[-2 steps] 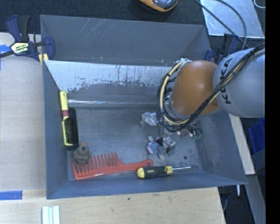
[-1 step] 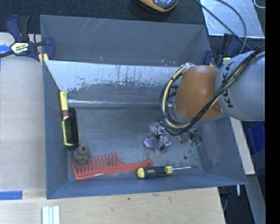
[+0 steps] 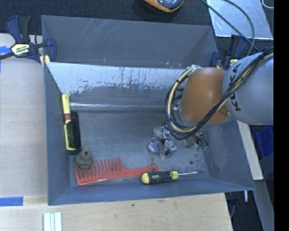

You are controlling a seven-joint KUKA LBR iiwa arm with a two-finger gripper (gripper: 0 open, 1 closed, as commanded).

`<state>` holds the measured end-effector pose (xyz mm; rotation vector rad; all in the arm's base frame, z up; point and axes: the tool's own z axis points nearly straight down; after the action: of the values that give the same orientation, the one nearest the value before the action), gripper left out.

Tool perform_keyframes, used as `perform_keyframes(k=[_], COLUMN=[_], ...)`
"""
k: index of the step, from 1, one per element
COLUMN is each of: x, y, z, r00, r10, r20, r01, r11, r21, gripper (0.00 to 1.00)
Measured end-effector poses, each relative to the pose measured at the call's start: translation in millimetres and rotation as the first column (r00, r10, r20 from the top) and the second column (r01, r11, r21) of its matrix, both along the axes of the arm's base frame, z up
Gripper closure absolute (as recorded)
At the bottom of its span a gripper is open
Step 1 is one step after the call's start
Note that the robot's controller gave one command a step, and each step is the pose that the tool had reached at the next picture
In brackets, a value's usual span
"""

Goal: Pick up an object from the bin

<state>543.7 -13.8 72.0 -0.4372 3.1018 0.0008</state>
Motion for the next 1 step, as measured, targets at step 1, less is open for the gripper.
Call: perform_keyframes(k=[1], x=[-0.8], y=[0.0], z=[2.6], r00=[1.000], r10=[0.000], r20=[-0.001], r01=[0.000], r11=[1.000], r21=[0.000], gripper=[1.00])
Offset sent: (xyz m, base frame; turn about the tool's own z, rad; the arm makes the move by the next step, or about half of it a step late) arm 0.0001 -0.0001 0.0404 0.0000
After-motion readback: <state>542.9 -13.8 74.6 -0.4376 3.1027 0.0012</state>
